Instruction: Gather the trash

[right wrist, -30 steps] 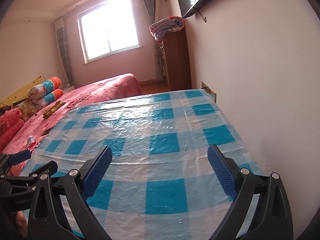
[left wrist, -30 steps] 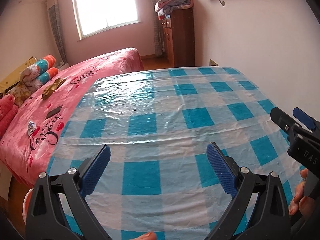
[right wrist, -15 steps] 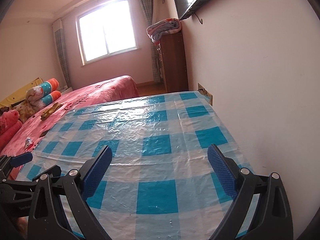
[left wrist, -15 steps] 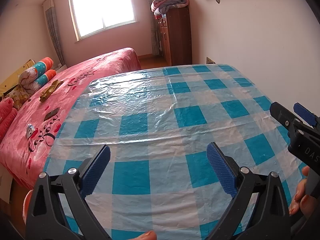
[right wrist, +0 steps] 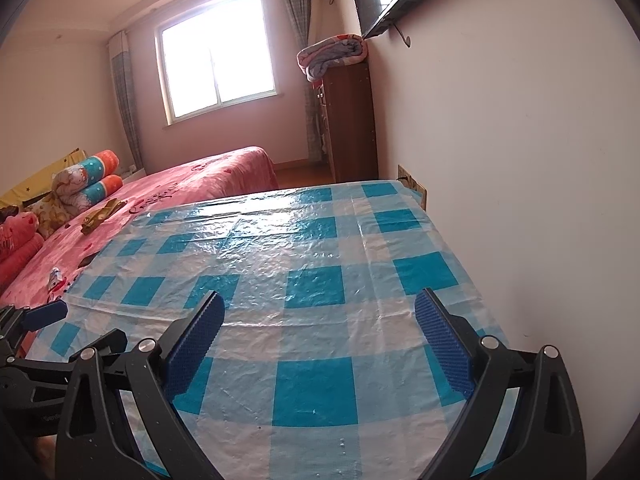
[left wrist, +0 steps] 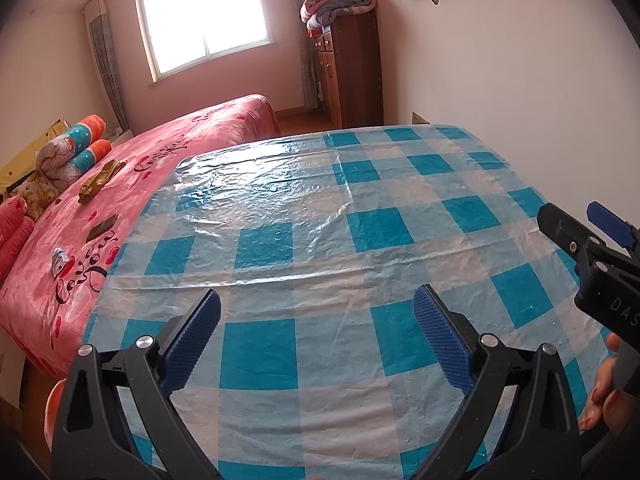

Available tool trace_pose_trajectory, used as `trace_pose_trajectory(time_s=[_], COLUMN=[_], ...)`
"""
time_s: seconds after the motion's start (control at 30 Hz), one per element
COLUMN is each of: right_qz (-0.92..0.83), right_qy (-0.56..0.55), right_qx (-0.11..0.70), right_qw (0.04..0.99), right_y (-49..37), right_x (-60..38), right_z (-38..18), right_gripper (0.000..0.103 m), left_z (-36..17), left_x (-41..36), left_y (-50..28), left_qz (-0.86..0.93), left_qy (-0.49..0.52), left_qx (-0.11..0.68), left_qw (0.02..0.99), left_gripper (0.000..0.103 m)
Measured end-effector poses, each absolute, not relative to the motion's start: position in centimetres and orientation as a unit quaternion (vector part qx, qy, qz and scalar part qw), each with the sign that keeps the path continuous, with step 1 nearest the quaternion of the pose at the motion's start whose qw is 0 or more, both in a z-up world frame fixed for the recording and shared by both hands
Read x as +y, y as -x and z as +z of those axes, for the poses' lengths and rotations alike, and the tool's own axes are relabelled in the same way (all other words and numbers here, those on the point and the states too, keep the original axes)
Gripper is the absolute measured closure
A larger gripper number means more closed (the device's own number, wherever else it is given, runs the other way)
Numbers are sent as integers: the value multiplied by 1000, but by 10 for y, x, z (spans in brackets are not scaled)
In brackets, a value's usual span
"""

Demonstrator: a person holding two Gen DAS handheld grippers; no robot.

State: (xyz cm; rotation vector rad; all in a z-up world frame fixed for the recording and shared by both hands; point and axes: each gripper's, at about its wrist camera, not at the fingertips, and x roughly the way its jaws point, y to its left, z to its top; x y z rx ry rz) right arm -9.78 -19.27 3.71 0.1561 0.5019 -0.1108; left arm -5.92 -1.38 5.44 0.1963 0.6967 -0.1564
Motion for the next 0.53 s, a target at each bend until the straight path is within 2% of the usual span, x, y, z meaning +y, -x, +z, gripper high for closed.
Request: trace_pose_trajectory(time_s=[0.23,0.53], right_qz=[-48,-30], right_qy=[-81,-56], right_qx=[272,382], right_qw=[958,922], right_y=[88,49], right_x=[-191,-176], right_z=[31,6], right_gripper=[8,8], left_z=[38,6], left_x=[-8,1], left_y=[42,6], left_qz=[-78,-54], left_qy=[-83,-55], left_qx=[376,457], left_qw=[920,886], left_gripper=[6,6])
